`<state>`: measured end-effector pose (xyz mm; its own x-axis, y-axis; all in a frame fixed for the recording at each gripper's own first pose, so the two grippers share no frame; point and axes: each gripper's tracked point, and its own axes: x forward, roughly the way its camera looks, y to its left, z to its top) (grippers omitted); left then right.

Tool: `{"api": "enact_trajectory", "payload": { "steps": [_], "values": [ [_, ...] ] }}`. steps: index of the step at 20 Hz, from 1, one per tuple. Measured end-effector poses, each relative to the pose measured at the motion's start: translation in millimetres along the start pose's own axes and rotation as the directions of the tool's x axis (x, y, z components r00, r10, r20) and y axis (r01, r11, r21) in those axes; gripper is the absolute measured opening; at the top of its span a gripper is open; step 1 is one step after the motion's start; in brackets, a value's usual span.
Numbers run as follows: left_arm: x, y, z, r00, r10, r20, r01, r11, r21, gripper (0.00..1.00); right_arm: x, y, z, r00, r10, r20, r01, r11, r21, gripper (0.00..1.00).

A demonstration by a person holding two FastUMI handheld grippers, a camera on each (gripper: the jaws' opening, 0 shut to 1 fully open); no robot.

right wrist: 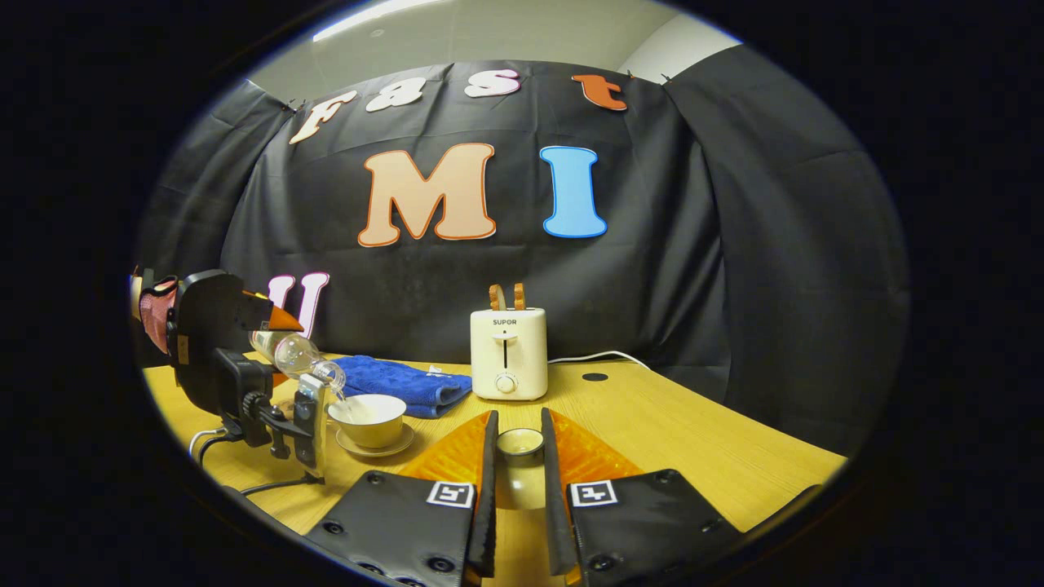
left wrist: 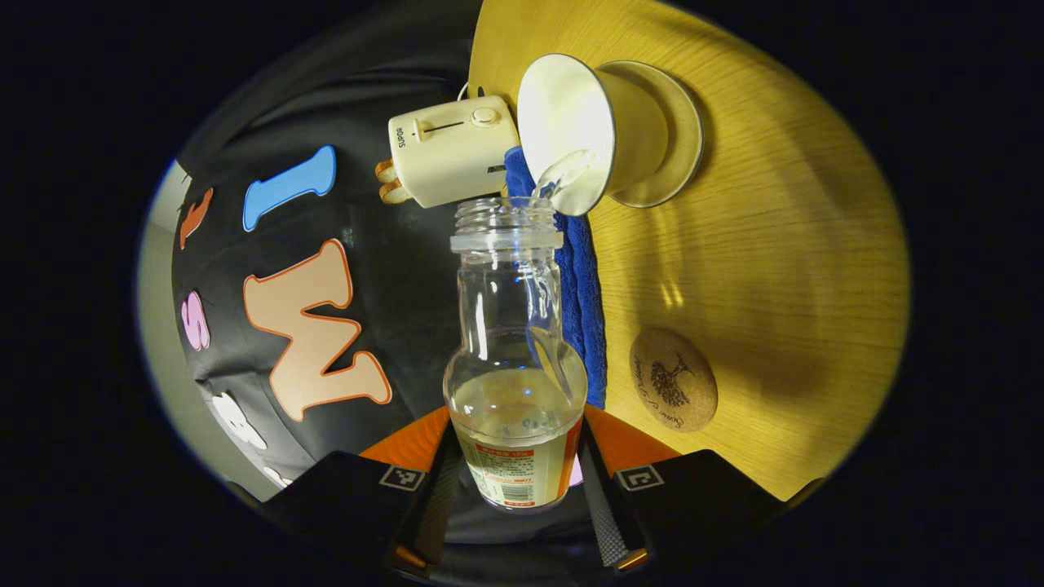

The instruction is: Open the teacup lid with one hand, grasp the water bottle and pour water into the teacup with the other hand; after pouring, place the water bottle on the coaster and then close the teacup lid.

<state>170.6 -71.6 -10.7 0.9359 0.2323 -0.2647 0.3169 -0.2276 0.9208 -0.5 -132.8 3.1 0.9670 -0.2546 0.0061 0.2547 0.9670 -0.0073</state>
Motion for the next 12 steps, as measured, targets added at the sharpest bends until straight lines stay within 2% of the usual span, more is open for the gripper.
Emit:
{"api": "enact_trajectory", "payload": {
  "steps": [12],
  "values": [
    [-2.4, 6.8, 3.5, 1.0, 0.008, -0.016, -0.006, 0.996, 0.092, 0.7, 0.3, 0.2, 0.5, 1.0, 0.002, -0.001, -0.002, 1.0, 0.0, 0.29]
  ]
}}
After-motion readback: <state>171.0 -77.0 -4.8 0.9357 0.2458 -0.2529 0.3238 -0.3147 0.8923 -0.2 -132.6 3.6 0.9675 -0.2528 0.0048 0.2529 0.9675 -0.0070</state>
